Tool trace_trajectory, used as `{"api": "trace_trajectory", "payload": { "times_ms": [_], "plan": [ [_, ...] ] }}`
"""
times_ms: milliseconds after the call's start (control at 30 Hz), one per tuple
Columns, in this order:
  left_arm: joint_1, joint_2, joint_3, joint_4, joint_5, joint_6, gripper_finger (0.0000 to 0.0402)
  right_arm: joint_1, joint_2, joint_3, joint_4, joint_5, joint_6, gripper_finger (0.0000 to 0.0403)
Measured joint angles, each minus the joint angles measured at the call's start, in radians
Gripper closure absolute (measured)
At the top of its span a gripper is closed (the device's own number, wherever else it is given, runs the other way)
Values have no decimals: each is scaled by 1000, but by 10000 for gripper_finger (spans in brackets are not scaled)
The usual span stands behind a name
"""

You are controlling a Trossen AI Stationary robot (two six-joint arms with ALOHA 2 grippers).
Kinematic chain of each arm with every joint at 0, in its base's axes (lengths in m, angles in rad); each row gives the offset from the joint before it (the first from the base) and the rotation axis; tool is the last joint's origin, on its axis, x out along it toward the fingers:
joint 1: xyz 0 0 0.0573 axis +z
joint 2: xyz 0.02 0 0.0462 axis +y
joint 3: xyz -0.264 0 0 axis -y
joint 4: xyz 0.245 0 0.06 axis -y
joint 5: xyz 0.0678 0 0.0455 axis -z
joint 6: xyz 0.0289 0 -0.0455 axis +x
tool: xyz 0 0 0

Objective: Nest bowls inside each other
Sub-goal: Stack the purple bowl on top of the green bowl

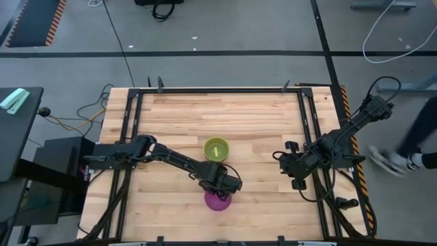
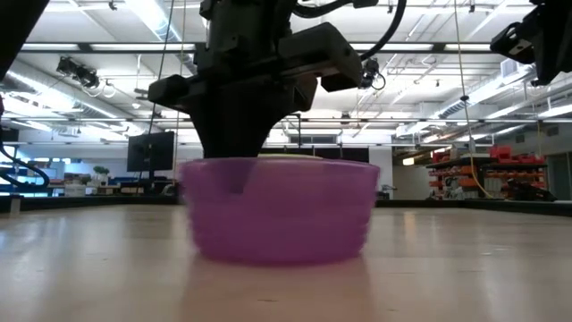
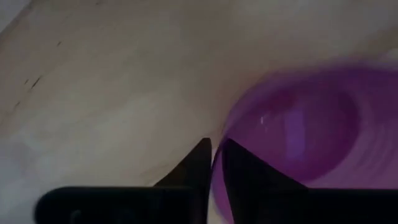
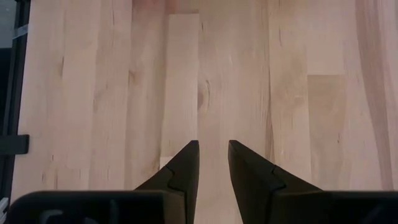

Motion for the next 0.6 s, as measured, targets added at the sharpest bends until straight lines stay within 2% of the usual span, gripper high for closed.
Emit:
{"api": "trace_trajectory", "payload": {
  "times_ms": [133, 600],
  "plan": [
    [7, -3, 1, 2, 0, 7, 391, 0, 0, 0, 0, 0, -1, 309],
    [9, -23, 1, 13, -15, 59, 394, 0, 0, 0, -1, 23, -10, 309]
  ]
}}
